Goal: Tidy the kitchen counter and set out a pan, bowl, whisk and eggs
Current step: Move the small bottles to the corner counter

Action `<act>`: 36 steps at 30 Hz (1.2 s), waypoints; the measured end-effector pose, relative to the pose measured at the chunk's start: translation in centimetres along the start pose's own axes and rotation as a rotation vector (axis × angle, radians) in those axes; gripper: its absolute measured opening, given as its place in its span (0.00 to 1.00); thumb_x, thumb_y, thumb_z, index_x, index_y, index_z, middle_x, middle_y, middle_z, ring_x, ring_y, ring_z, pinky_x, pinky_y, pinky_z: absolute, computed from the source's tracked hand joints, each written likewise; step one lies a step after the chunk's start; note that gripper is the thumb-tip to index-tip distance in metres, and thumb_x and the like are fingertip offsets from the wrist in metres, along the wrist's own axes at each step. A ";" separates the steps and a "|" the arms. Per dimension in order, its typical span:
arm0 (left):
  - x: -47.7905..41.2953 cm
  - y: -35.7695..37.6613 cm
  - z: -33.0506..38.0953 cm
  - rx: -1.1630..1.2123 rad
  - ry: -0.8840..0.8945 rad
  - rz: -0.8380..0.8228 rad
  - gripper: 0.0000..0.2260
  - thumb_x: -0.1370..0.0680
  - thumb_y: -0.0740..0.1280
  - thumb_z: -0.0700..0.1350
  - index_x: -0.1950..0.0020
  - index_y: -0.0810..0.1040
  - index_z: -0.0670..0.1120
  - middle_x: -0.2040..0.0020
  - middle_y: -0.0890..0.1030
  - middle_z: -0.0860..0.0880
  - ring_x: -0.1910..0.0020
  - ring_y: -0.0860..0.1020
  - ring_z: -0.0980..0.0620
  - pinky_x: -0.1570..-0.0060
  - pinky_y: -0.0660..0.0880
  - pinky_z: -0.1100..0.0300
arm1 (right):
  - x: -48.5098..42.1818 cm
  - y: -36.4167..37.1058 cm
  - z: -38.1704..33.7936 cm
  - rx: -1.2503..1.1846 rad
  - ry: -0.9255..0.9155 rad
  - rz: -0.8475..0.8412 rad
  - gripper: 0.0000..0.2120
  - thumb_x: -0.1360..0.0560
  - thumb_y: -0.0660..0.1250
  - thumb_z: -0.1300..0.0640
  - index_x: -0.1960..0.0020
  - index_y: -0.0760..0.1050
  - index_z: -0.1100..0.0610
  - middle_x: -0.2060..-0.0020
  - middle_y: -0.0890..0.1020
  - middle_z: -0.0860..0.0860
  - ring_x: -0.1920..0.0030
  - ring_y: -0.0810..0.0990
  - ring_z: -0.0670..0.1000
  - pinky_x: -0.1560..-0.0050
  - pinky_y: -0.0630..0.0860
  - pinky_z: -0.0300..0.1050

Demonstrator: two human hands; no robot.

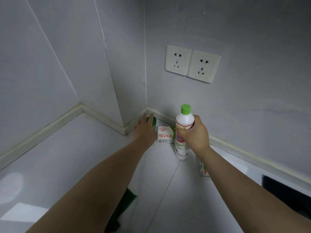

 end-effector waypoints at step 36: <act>14.5 -6.4 5.3 1.027 -0.016 -0.356 0.26 0.28 0.72 0.37 0.31 0.71 0.48 0.41 0.77 0.43 0.49 0.79 0.48 0.60 0.79 0.62 | 12.6 -9.2 -1.1 -0.285 0.287 -0.182 0.22 0.31 0.75 0.52 0.43 0.73 0.59 0.51 0.83 0.53 0.54 0.83 0.51 0.54 0.81 0.46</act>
Point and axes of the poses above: each hand's wrist, its own x-axis away from the middle knuckle, its own y-axis out of the palm, z = x × y, the point moved 6 cm from there along -x, towards the middle knuckle
